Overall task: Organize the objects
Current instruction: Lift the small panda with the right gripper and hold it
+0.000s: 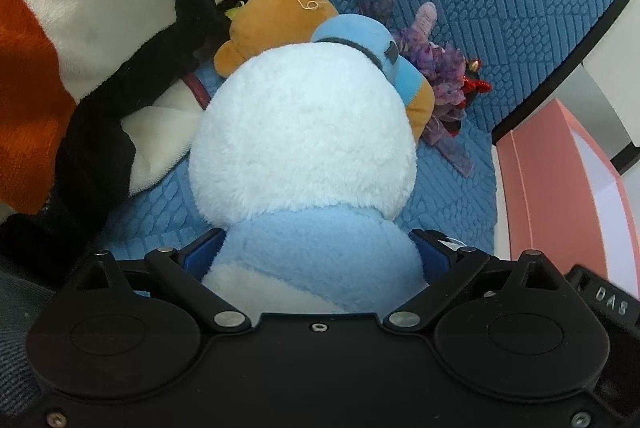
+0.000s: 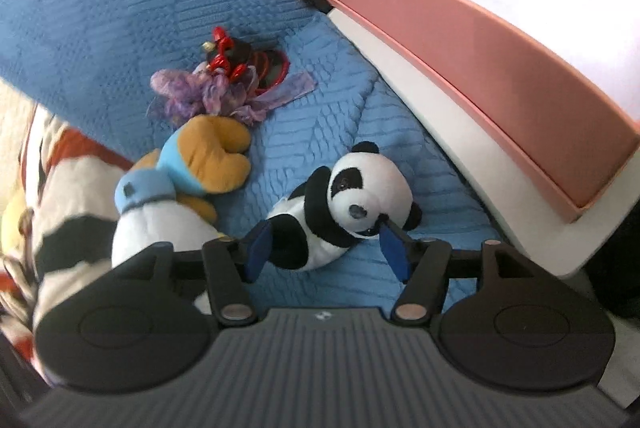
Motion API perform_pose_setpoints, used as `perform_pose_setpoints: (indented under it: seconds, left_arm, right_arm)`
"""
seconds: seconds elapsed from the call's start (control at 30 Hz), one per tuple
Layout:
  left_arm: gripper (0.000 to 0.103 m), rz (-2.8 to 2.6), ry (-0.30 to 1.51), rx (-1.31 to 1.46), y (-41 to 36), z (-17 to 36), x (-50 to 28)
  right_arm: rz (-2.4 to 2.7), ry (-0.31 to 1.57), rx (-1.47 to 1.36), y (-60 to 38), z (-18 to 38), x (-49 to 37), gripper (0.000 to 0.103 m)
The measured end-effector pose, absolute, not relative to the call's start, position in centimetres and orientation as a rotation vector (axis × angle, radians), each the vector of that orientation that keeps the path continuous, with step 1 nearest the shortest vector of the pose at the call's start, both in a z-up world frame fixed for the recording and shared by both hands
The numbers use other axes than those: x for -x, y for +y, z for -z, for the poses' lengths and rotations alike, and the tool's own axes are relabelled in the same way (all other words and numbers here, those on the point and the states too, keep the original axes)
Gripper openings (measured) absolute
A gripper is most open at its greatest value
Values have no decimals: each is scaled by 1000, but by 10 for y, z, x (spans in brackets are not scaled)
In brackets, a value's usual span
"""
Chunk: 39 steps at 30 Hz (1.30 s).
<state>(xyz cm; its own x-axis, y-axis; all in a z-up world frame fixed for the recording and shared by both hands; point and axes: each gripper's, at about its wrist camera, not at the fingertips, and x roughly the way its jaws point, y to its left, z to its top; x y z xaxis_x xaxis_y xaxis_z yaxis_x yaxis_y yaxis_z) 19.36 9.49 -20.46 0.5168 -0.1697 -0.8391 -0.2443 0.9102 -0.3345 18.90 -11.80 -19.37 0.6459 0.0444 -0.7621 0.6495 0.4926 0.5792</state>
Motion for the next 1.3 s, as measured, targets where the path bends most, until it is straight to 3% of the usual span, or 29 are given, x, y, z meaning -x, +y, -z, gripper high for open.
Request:
perform_pose_setpoints:
  seconds: [0.1, 0.17, 0.23, 0.6, 0.83, 1.03, 1.1, 1.13, 1.17, 1.3]
  left_arm:
    - [96, -42, 1037, 438, 95, 205, -193]
    - [96, -44, 1039, 431, 93, 205, -193]
    - [96, -49, 1042, 426, 92, 205, -194]
    - [97, -68, 1066, 571, 106, 206, -199]
    - [97, -74, 1078, 525, 99, 207, -204]
    - [97, -76, 1084, 517, 98, 208, -206]
    - [97, -71, 1082, 513, 97, 209, -205]
    - [97, -70, 1080, 509, 97, 209, -205]
    - [97, -68, 1079, 507, 97, 209, -205]
    - [97, -68, 1078, 503, 97, 210, -205]
  right_arm:
    - [446, 780, -1065, -129, 197, -191, 65]
    - [474, 773, -1062, -133, 197, -195, 77]
    - [499, 773, -1082, -138, 199, -198, 82]
    - [507, 763, -978, -150, 196, -226, 83]
    - [467, 777, -682, -147, 184, -262, 69]
    - [400, 872, -642, -153, 199, -283, 69]
    - [360, 867, -674, -155, 201, -284, 60]
    - [337, 870, -672, -154, 201, -284, 41]
    - [325, 892, -634, -150, 200, -285, 30]
    - [269, 907, -530, -141, 195, -277, 25]
